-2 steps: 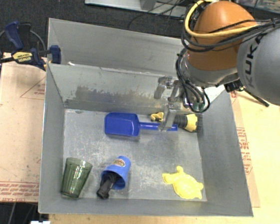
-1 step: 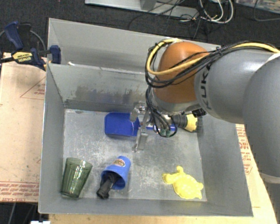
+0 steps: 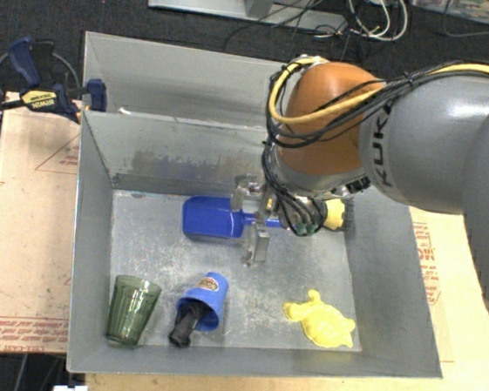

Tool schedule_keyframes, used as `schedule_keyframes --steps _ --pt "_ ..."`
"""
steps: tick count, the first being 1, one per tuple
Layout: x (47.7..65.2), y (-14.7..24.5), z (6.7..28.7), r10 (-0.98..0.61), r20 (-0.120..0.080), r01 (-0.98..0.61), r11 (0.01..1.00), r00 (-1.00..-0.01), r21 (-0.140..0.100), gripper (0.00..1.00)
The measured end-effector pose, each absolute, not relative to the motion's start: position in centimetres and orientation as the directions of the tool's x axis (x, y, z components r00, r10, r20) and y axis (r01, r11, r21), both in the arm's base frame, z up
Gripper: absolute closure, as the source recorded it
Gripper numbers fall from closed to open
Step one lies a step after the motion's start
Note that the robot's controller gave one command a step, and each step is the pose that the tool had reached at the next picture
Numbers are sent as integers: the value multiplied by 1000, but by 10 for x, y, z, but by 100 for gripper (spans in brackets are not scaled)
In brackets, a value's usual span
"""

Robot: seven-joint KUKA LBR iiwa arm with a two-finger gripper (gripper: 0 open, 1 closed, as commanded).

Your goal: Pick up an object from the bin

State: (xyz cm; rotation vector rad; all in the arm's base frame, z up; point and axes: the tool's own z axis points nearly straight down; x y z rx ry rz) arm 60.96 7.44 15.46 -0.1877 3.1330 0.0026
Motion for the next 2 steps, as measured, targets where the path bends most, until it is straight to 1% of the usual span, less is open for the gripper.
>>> schedule_keyframes --steps 1,2 --pt "633 92 119 134 -3 134 991 -991 4 0" --pt "634 83 69 46 -3 46 999 -999 3 0"
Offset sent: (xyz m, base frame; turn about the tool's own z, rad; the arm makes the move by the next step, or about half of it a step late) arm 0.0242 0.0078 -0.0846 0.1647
